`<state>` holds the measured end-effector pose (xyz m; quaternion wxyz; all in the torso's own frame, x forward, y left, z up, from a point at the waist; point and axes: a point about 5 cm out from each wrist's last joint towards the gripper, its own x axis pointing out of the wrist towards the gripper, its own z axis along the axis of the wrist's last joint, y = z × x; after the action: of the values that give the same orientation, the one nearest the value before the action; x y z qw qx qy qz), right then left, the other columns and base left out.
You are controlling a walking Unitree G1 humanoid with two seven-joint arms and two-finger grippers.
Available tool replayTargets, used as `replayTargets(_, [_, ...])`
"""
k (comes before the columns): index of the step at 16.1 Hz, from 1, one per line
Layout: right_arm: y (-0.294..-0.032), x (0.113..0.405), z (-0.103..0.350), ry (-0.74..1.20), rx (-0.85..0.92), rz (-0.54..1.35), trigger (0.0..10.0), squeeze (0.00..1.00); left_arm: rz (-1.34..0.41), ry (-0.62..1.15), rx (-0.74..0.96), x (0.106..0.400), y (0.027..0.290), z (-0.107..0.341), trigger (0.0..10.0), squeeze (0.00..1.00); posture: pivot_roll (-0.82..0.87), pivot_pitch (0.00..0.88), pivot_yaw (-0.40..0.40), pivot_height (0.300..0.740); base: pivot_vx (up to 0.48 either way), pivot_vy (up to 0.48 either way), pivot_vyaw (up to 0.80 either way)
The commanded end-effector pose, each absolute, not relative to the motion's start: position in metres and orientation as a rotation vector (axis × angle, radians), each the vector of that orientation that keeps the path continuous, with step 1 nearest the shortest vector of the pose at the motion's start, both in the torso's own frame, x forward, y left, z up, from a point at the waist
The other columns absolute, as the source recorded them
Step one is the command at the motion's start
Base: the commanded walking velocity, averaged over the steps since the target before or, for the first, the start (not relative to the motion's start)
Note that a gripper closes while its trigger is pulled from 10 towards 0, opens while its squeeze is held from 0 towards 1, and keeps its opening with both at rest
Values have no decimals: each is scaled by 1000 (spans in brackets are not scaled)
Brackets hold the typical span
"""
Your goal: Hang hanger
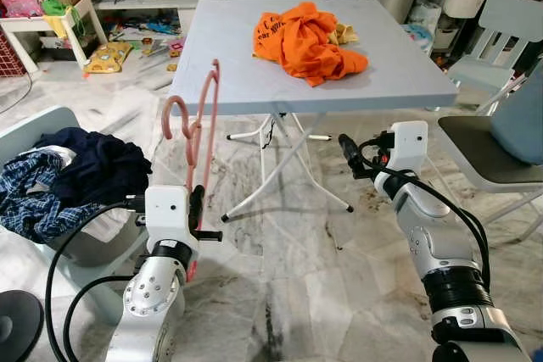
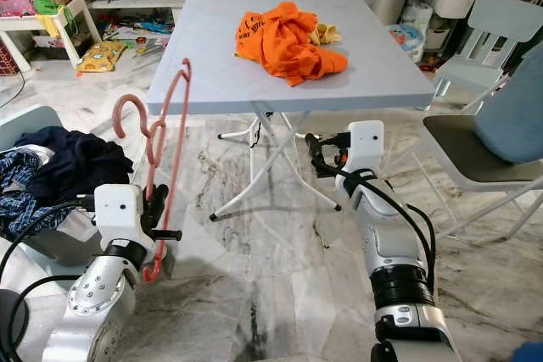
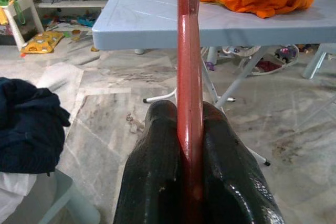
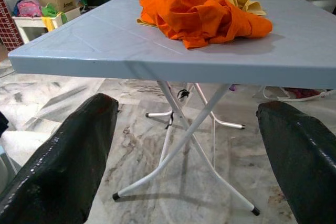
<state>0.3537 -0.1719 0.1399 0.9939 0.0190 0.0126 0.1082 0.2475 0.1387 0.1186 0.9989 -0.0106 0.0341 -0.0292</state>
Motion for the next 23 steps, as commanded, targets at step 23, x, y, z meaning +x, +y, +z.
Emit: replayTargets(23, [-211, 328, 141, 292, -795, 1045, 10000, 0, -917, 403, 268, 208, 124, 98, 10000, 0, -21, 42, -23, 740, 0, 0, 0])
